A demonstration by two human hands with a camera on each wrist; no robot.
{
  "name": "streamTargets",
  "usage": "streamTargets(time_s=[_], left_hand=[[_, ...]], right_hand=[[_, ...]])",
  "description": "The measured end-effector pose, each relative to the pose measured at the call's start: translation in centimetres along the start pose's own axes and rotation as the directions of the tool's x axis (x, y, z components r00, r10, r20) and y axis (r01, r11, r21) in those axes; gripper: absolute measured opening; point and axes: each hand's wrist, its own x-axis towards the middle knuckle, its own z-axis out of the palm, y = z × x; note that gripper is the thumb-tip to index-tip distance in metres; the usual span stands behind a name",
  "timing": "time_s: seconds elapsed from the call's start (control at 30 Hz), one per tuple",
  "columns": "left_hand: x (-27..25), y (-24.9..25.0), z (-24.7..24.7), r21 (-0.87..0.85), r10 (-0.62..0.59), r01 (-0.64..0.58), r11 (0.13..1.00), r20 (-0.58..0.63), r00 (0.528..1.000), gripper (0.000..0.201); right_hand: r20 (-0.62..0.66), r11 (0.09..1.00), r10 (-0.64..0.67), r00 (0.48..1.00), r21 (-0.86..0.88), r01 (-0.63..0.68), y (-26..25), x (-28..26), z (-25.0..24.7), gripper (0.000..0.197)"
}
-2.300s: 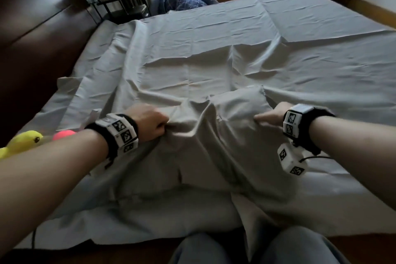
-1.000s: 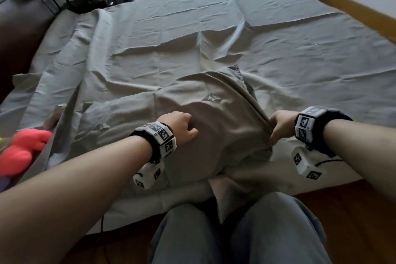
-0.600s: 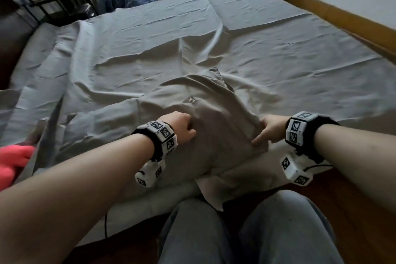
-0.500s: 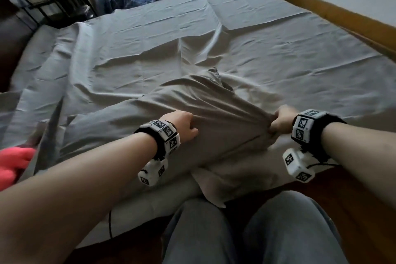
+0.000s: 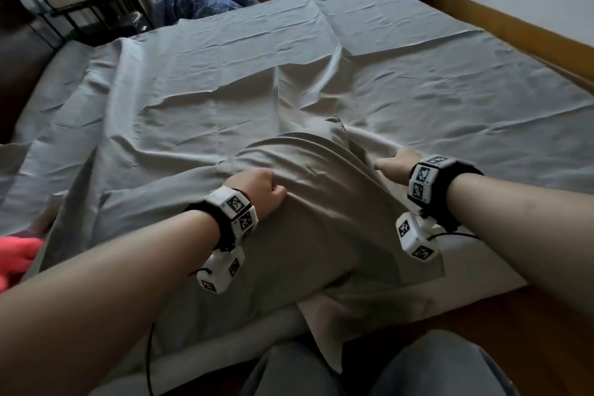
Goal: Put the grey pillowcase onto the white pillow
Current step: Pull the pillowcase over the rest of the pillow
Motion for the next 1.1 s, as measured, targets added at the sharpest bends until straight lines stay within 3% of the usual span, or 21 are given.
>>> streamTargets(time_s=[0.1, 0.17, 0.2, 0.3, 0.37, 0.5, 0.57, 0.7, 0.8, 0.87, 1.0, 1.07, 1.1], left_hand=[[2.2, -4.1, -0.9, 0.008, -0.109, 0.109, 0.994, 0.003, 0.994, 0.031], [3.2, -7.1, -0.9, 0.033, -0.188, 0.187, 0.982, 0.035, 0.982, 0.027], [3.6, -8.4, -0.6, 0.044, -0.226, 0.224, 0.974, 0.047, 0.973, 0.029], [4.7, -11.1, 0.8, 0.028, -0.304, 0.303, 0.953, 0.102, 0.947, 0.045], [5.3, -11.9, 2.0, 0.003, -0.28, 0.282, 0.959, 0.141, 0.95, 0.044], [5.7, -11.9, 4.6, 0.04, -0.224, 0.22, 0.975, 0.164, 0.961, 0.021], [5.7, -11.5, 5.1, 0.086, -0.222, 0.212, 0.973, 0.138, 0.965, 0.027], [5.9, -11.6, 2.0, 0.043, -0.22, 0.221, 0.974, -0.01, 0.975, 0.026], [5.1, -12.7, -3.1, -0.025, -0.244, 0.243, 0.97, -0.185, 0.952, 0.023], [3.7, -13.0, -6.8, -0.059, -0.225, 0.217, 0.974, -0.294, 0.929, 0.021], [0.1, -12.8, -12.8, -0.099, -0.186, 0.158, 0.983, -0.528, 0.828, 0.021], [-1.8, -12.5, -13.9, -0.051, -0.14, 0.136, 0.989, -0.586, 0.798, 0.022], [-2.7, -12.3, -13.9, -0.008, -0.119, 0.139, 0.99, -0.572, 0.812, 0.022]], right_hand=[[0.023, 0.997, -0.077, 0.997, 0.0, 0.077, -3.6, 1.9, 0.2, 0.037], [0.079, 0.994, -0.11, 0.991, 0.003, 0.11, -5.6, 3.6, 0.4, 0.031], [0.107, 0.991, -0.128, 0.986, -0.02, 0.131, -6.7, 4.4, 0.7, 0.035], [0.114, 0.983, -0.124, 0.986, -0.121, 0.138, -9.5, 6.2, 2.3, 0.081], [0.13, 0.974, -0.125, 0.984, -0.173, 0.147, -10.9, 6.9, 3.4, 0.073], [0.141, 0.915, -0.178, 0.974, -0.339, 0.217, -12.3, 7.5, 5.8, 0.046], [0.12, 0.902, -0.178, 0.977, -0.376, 0.211, -12.6, 7.8, 6.2, 0.039], [0.069, 0.928, -0.242, 0.968, -0.273, 0.252, -12.7, 7.3, 5.4, 0.038], [-0.026, 0.939, -0.295, 0.955, -0.193, 0.285, -14.3, 5.7, 3.5, 0.034], [-0.155, 0.925, -0.377, 0.913, -0.108, 0.364, -16.4, 3.7, 1.5, 0.033], [-0.415, 0.828, -0.522, 0.745, -0.037, 0.559, -19.2, -1.2, -3.1, 0.034], [-0.464, 0.803, -0.534, 0.707, -0.016, 0.596, -19.3, -3.2, -4.5, 0.036], [-0.466, 0.799, -0.534, 0.706, -0.004, 0.602, -19.0, -4.3, -5.0, 0.035]])
